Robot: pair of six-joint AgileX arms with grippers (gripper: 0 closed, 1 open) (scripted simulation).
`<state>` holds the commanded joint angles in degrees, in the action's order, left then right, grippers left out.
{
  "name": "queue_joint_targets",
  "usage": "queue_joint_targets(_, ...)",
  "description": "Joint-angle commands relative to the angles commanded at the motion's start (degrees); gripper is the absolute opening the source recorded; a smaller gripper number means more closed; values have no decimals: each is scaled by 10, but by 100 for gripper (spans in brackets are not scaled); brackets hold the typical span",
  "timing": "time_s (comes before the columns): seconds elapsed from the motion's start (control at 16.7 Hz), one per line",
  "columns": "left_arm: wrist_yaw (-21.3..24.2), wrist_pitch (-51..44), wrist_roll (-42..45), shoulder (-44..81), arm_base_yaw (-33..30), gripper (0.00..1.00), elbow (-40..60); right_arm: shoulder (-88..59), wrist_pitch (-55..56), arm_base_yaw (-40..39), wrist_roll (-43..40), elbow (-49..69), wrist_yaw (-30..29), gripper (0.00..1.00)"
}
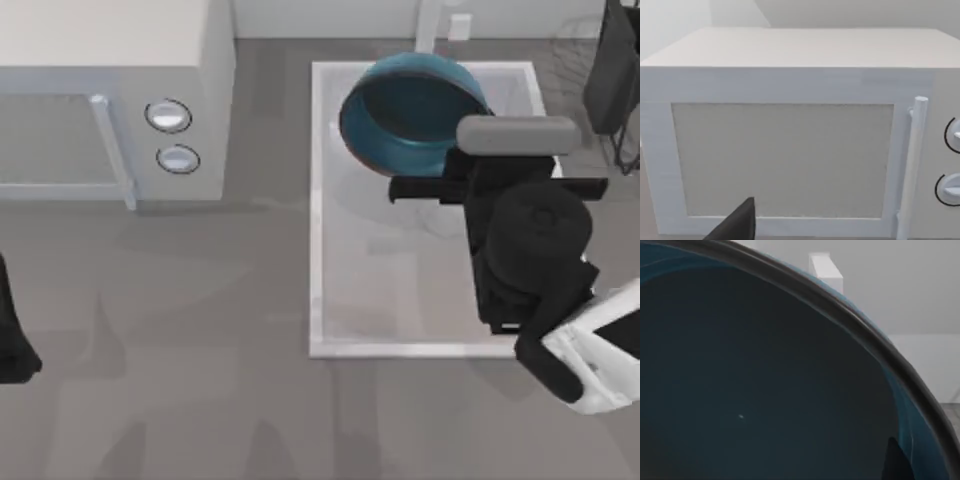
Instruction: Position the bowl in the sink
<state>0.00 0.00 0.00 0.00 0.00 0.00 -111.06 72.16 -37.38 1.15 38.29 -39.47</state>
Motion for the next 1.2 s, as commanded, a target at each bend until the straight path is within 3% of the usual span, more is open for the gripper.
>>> queue_joint_targets(0.36,0,0,0,0,0,100,0,-153,187,1,-2,-31,2,0)
queue_joint_targets(0.72,0,0,0,0,0,100,0,-168,203,2,-2,-34,2,0)
queue_joint_targets(1.2,0,0,0,0,0,100,0,-168,203,2,-2,-34,2,60)
